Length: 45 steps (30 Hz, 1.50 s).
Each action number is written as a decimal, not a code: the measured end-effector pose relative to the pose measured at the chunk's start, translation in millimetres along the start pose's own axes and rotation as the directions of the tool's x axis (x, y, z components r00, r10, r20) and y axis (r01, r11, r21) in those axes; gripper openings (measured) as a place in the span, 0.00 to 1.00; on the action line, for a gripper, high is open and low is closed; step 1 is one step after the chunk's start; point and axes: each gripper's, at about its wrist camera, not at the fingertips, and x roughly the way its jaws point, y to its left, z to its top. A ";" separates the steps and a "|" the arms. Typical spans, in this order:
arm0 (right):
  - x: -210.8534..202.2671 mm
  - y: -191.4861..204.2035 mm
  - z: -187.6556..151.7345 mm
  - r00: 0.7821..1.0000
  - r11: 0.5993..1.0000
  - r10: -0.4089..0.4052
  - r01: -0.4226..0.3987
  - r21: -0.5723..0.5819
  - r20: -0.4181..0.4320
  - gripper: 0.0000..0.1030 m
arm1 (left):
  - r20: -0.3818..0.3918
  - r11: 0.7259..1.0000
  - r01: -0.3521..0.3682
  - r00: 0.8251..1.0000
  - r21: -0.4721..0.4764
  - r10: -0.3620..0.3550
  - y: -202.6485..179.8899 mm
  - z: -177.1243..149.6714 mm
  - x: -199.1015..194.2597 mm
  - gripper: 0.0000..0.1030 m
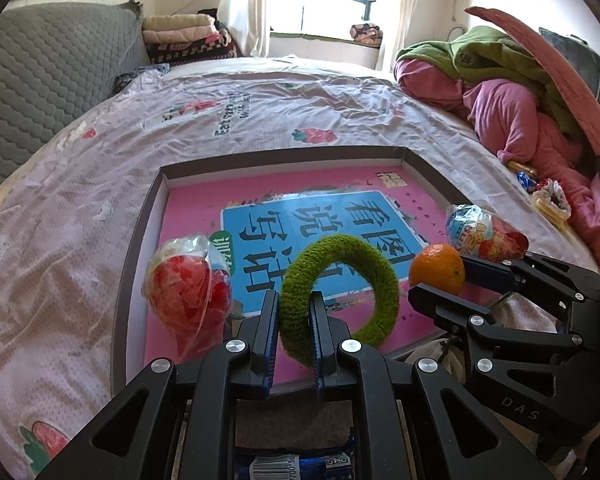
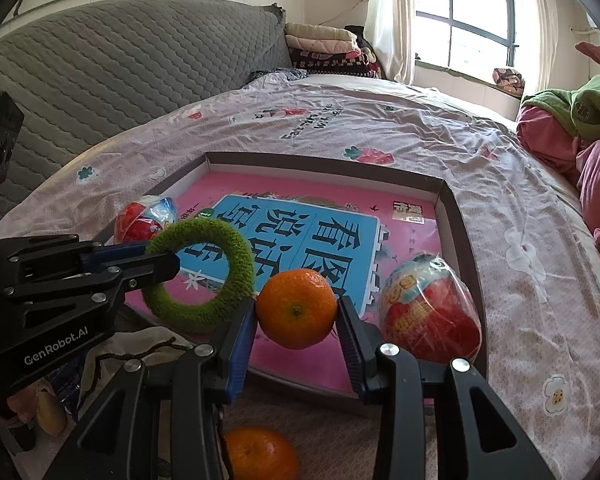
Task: Organize objects
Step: 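Lower the green ring and orange into the grey tray and open both grippers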
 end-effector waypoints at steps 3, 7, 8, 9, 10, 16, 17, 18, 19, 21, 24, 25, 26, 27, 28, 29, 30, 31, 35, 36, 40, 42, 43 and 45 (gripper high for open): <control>0.2 -1.4 -0.1 1.000 1.000 0.001 -0.001 0.008 -0.005 0.40 | -0.018 1.000 0.003 1.000 -0.015 -0.004 3.1 0.3 1.8 0.15; 0.2 -3.7 -0.4 1.000 1.000 0.001 0.000 0.019 -0.012 0.40 | -0.033 1.000 0.003 0.999 -0.024 -0.004 4.0 0.5 3.7 0.17; 0.3 -4.0 -0.3 1.000 1.000 0.003 -0.002 0.022 -0.013 0.40 | -0.038 1.000 0.004 0.999 -0.027 -0.005 4.4 0.4 4.4 0.18; 0.7 -4.1 0.0 1.000 1.000 0.004 -0.004 0.025 -0.014 0.40 | -0.042 1.000 0.006 0.999 -0.030 -0.007 4.7 0.3 5.0 0.18; 0.6 -4.6 0.0 1.000 1.000 0.004 -0.003 0.028 -0.014 0.40 | -0.047 0.999 0.007 0.999 -0.034 -0.009 5.4 0.0 5.6 0.18; 0.2 -4.4 -0.5 1.000 1.000 -0.002 0.002 0.028 -0.011 0.40 | -0.062 0.999 0.002 0.998 -0.050 -0.005 9.1 0.6 8.6 0.20; 0.0 -4.5 -0.6 1.000 1.000 -0.004 0.004 0.029 -0.011 0.40 | -0.063 0.999 0.001 0.998 -0.053 -0.004 9.6 1.0 8.8 0.21; -0.2 -4.8 -0.7 1.000 1.000 -0.007 0.007 0.030 -0.010 0.40 | -0.062 0.998 0.002 0.998 -0.058 -0.006 10.8 1.5 8.6 0.23; -0.3 -4.8 -0.6 1.000 0.999 -0.008 0.008 0.031 -0.011 0.40 | -0.059 0.998 0.002 0.998 -0.062 -0.006 11.7 1.5 7.9 0.23; -0.9 -5.4 -0.5 1.000 0.999 -0.011 0.012 0.032 -0.009 0.40 | -0.051 0.998 0.001 0.999 -0.069 -0.005 13.8 2.5 6.4 0.24; -4.4 -6.1 0.6 1.000 0.999 -0.013 0.013 0.035 0.006 0.40 | -0.036 0.997 0.007 0.999 -0.079 -0.010 16.5 4.3 2.6 0.24; -5.7 -6.0 1.0 1.000 0.999 -0.014 0.013 0.034 0.010 0.40 | -0.032 0.997 0.007 0.999 -0.082 -0.009 17.5 5.1 1.3 0.24; -7.0 -5.5 1.3 1.000 0.999 -0.016 0.015 0.031 0.015 0.40 | -0.027 0.996 0.008 1.000 -0.087 -0.010 18.8 5.6 -0.5 0.24; -8.5 -4.9 1.4 1.000 0.999 -0.018 0.018 0.028 0.021 0.40 | -0.023 0.996 0.010 1.000 -0.090 -0.012 19.6 6.1 -1.9 0.25; -9.3 -4.0 1.8 1.000 0.999 -0.019 0.019 0.026 0.024 0.40 | -0.019 0.995 0.011 1.000 -0.095 -0.013 20.6 7.2 -3.7 0.25; -10.6 -3.2 2.1 0.999 1.000 -0.021 0.020 0.022 0.029 0.40 | -0.016 0.995 0.013 1.000 -0.098 -0.015 21.3 7.9 -4.7 0.26; -12.1 -2.5 2.5 0.999 1.000 -0.024 0.024 0.018 0.035 0.40 | -0.012 0.995 0.017 1.000 -0.102 -0.018 22.1 8.9 -6.9 0.29; -13.3 -2.2 2.6 0.999 1.000 -0.026 0.025 0.016 0.040 0.40 | -0.010 0.994 0.020 1.000 -0.104 -0.022 22.5 9.5 -8.2 0.32; -20.6 -1.3 3.9 0.997 1.000 -0.028 0.027 0.012 0.071 0.43 | 0.015 0.993 0.034 0.999 -0.110 -0.032 22.5 14.1 -18.3 0.36; -22.1 -1.3 4.5 0.997 1.000 -0.027 0.026 0.012 0.077 0.43 | 0.020 0.993 0.036 0.999 -0.111 -0.034 22.4 14.8 -20.7 0.36; -29.3 0.1 5.7 0.994 1.000 -0.026 0.026 0.008 0.104 0.44 | 0.036 0.992 0.039 0.999 -0.116 -0.035 23.1 18.5 -31.3 0.36; -33.5 1.6 6.6 0.992 1.000 -0.025 0.025 0.004 0.121 0.44 | 0.044 0.992 0.036 0.999 -0.120 -0.031 23.6 19.3 -36.6 0.37; -35.1 2.1 7.3 0.992 1.000 -0.024 0.024 0.002 0.126 0.44 | 0.047 0.992 0.033 0.999 -0.121 -0.027 23.9 19.3 -39.5 0.38; -40.0 4.2 8.1 0.989 1.000 -0.024 0.025 -0.005 0.143 0.46 | 0.053 0.992 0.027 0.998 -0.124 -0.020 24.4 18.4 -44.9 0.44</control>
